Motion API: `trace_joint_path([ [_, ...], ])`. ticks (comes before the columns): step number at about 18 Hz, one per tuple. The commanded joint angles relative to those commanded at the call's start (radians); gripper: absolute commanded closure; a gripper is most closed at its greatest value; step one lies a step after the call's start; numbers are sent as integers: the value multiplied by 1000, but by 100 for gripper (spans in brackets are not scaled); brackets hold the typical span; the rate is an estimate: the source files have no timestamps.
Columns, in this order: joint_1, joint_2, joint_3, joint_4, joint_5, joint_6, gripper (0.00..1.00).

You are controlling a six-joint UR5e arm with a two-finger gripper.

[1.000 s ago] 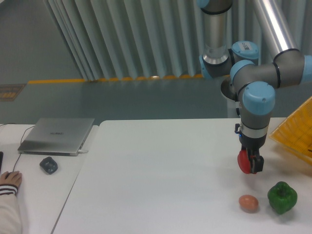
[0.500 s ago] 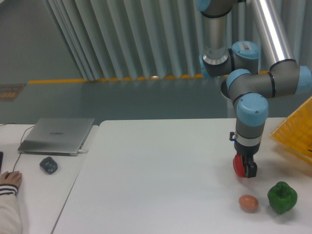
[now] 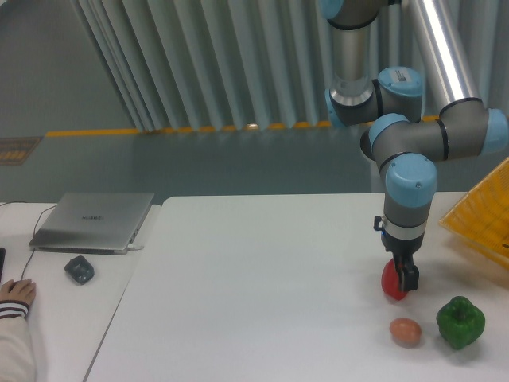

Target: Place the red pepper on the table

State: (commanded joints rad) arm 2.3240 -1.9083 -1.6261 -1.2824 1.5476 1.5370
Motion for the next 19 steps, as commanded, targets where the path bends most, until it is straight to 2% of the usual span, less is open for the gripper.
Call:
trace_joint_path([
  [9,-2,34,51,8,14,14,0],
  [12,-3,34,106,14,11,12,0],
  [19,3,54,106,17,14,14,0],
])
